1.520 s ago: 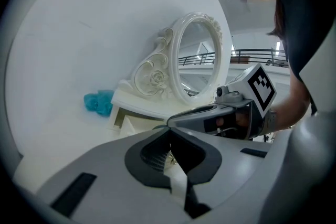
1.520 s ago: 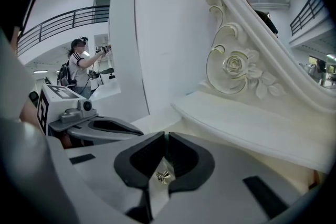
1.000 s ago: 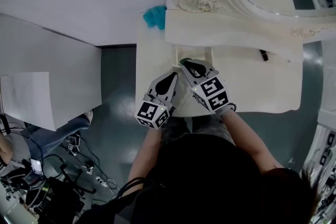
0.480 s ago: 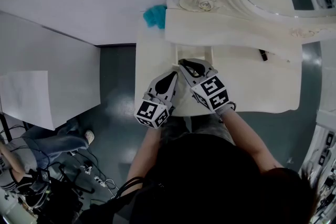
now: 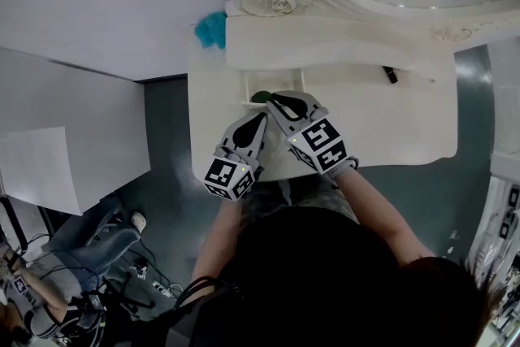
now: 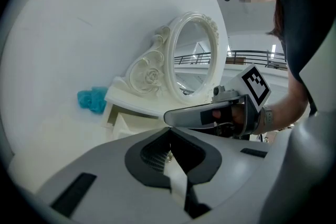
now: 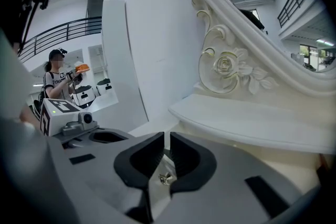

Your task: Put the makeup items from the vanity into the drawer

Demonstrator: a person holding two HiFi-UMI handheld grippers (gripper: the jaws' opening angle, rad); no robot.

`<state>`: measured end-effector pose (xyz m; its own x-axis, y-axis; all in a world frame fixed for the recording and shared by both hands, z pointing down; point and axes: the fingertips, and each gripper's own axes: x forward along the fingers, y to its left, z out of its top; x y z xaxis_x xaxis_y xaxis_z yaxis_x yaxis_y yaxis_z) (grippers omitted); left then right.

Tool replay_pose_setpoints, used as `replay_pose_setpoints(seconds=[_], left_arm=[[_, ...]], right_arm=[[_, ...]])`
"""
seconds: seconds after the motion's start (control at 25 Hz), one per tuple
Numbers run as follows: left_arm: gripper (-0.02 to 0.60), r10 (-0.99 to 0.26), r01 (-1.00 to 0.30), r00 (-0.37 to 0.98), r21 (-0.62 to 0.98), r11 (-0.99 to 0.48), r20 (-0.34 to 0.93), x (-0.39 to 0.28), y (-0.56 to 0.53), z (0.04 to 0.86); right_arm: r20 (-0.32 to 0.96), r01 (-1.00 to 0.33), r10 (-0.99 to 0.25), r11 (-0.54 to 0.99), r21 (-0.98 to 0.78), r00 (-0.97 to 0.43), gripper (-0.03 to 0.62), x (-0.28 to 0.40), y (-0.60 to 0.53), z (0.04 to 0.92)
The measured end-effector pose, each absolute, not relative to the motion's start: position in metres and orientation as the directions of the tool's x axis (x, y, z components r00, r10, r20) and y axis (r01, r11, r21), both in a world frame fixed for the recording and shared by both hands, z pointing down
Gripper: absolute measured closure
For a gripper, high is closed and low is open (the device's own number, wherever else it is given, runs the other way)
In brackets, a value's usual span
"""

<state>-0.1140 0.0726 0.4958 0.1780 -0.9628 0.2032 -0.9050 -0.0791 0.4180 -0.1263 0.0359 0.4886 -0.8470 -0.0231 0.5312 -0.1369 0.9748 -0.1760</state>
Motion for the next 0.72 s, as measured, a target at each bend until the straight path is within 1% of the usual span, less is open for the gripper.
replay_pose_setpoints(seconds=[0.48, 0.72], left_arm=[[0.569, -0.912, -0.870, 0.367, 0.415, -0.267, 0.181, -0.011, 0.007, 0.494], [0.568, -0.889, -0.850, 0.421, 0.419, -0.319, 0.179, 0.033, -0.023, 0.495]], right_arm=[[0.530, -0.285, -0.155, 0.943, -0.172, -0.834, 0.557, -0.023, -0.022, 0.496], [0.534, -0.352, -0.212, 0.920, -0.174, -0.819, 0.562, 0.026, -0.051, 0.499]])
